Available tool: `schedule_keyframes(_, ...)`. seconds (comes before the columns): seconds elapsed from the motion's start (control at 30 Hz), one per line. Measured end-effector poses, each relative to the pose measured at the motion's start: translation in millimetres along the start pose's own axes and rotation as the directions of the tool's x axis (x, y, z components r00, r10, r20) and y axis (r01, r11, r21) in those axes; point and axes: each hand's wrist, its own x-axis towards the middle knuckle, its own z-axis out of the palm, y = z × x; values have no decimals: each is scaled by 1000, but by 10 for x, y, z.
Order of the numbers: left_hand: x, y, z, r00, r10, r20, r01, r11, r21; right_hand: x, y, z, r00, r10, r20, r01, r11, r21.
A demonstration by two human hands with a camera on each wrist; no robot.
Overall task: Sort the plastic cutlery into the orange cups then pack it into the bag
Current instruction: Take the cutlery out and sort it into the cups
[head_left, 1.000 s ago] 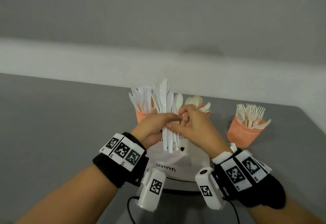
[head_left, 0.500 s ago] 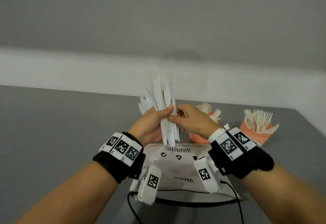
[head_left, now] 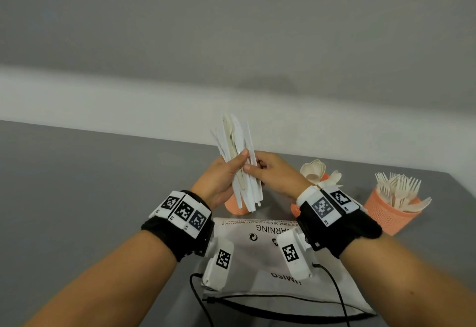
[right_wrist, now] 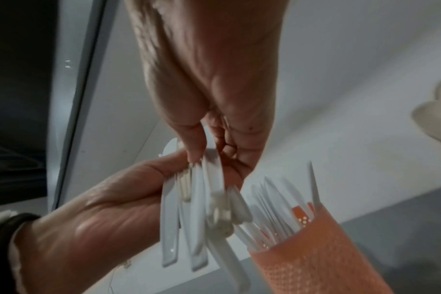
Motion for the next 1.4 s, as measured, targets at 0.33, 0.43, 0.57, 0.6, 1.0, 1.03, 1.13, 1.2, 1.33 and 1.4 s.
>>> schedule_keyframes(0.33,70,17,-185,999,-37,-34,39,997,62,71,20,132,986,164,-36,-145,939,313)
schedule_keyframes(0.43,88,29,-202,997,-39,-61,43,997,57,61,-10,117,983,132,-125,-87,945,316)
schedule_keyframes(0.57,100,33,-148,998,16,-54,-16,1000,0,80,-61,150,975,-35,-219,77,979,189)
schedule_keyframes(0.6,105,36,-141,998,15,-55,-17,999,-34,93,-59,155,973,-53,-227,92,982,165)
schedule_keyframes(1.0,163,125,-225,985,30,-171,-29,1000,10,296,-2,122,997,9,-70,-3,997,79)
schedule_keyframes(1.03,170,150,-254,980,32,-196,-29,999,22,293,-3,107,997,40,-69,-29,987,155)
schedule_keyframes(1.13,181,207,-372,965,37,-258,-24,998,54,344,3,-27,988,56,-147,-14,964,267)
schedule_keyframes(1.2,169,225,-430,961,49,-273,-34,998,59,419,5,-123,976,16,-216,49,955,293)
schedule_keyframes(1.33,153,228,-479,963,79,-257,-62,995,76,545,120,-19,960,-39,-279,125,947,296)
schedule_keyframes(1.4,144,220,-495,968,83,-238,-65,994,84,573,228,139,958,-30,-285,123,942,312)
